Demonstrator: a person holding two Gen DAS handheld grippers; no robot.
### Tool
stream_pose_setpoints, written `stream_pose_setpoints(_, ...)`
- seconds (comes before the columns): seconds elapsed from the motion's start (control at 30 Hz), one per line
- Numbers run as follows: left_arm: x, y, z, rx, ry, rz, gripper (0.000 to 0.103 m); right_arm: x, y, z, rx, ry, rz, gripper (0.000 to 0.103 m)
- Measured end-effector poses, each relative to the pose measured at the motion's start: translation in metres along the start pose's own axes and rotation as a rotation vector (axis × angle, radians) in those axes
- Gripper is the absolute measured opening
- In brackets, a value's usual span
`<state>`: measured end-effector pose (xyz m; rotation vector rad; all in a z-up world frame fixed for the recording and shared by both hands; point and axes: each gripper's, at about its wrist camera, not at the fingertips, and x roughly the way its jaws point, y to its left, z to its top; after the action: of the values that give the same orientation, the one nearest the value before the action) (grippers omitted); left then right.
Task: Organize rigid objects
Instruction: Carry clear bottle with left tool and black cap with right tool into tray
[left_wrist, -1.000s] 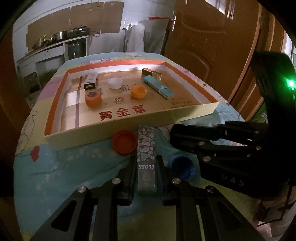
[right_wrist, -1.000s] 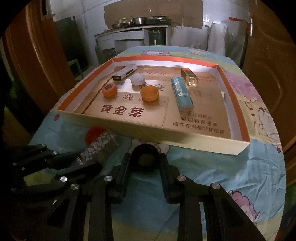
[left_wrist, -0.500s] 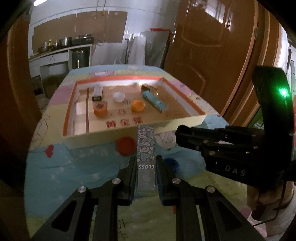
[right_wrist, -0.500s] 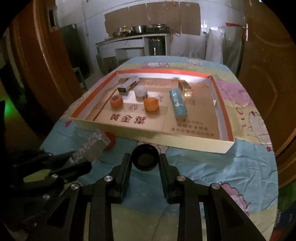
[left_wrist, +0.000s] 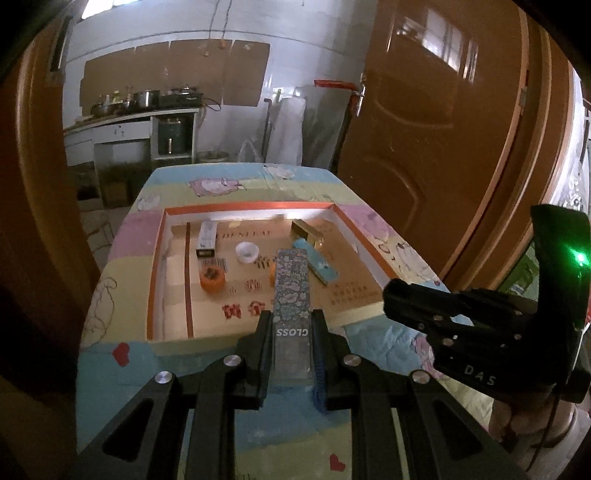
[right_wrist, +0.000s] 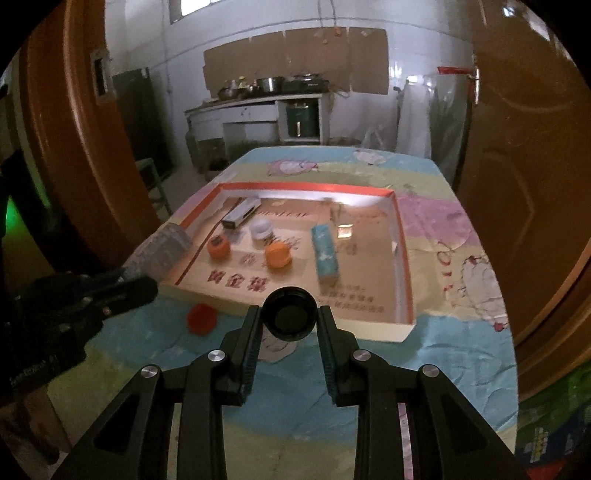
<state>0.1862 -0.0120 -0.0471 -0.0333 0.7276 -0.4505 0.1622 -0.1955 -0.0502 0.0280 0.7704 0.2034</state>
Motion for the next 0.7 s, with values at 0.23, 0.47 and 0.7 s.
stream_pose_setpoints(0.23,0.019,0.005,0.016,0.011,0.016,0.027,0.02,0.004,-0.016,0.011,0.009,-0.005,-0.011,0.03)
stream_pose_setpoints(0.47,0.049,0.01,0.026,0.057,0.086,0.052,0.02,0.019,-0.03,0.025,0.017,-0.002,-0.014,0.03)
stream_pose_setpoints(0.7,0.081,0.016,0.023,0.086,0.17,0.062,0.02,0.043,-0.042,0.037,0.03,0.022,-0.002,0.031)
